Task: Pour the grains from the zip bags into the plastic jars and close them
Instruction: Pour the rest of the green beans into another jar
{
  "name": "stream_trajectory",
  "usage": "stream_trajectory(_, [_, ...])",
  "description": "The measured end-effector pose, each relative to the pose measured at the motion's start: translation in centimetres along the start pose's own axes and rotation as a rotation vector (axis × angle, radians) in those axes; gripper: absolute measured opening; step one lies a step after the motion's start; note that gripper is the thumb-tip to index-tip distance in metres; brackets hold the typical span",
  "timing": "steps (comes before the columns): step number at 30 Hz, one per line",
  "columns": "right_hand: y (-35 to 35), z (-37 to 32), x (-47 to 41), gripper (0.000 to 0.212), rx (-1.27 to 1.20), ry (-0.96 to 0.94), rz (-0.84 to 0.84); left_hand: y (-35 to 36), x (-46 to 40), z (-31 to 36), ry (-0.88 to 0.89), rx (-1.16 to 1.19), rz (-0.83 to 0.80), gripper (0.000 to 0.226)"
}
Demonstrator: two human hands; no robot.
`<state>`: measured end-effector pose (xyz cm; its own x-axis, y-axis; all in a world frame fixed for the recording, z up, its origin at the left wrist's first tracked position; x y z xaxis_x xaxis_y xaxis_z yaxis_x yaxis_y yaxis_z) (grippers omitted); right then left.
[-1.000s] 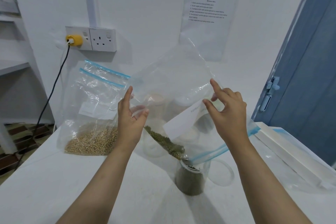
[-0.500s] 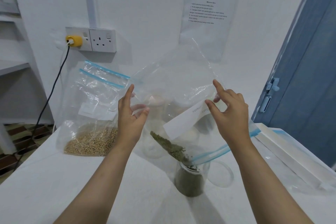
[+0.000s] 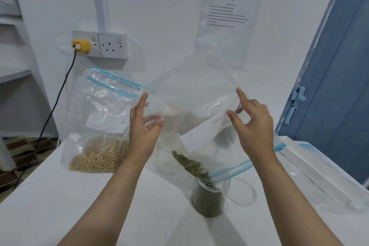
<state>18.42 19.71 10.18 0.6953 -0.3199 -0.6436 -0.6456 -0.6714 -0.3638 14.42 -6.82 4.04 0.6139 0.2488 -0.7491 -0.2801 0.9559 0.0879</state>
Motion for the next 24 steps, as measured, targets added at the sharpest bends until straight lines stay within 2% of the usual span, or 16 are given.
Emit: stream_trajectory(24, [-0.3, 0.29, 0.34, 0.056, 0.012, 0.045, 0.044, 0.29, -0.63, 0.68, 0.018, -0.012, -0.013, 0.077])
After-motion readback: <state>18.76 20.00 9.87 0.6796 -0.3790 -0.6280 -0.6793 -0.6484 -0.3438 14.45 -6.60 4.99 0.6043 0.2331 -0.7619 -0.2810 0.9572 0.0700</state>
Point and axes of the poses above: each hand's wrist, its own x-axis away from the middle knuckle, its own y-axis out of the palm, z = x × y, the point moved 4 cm from there along -x, towards the middle knuckle, and after that the axes turned 13 degrees about y, right-handed, at the moved point
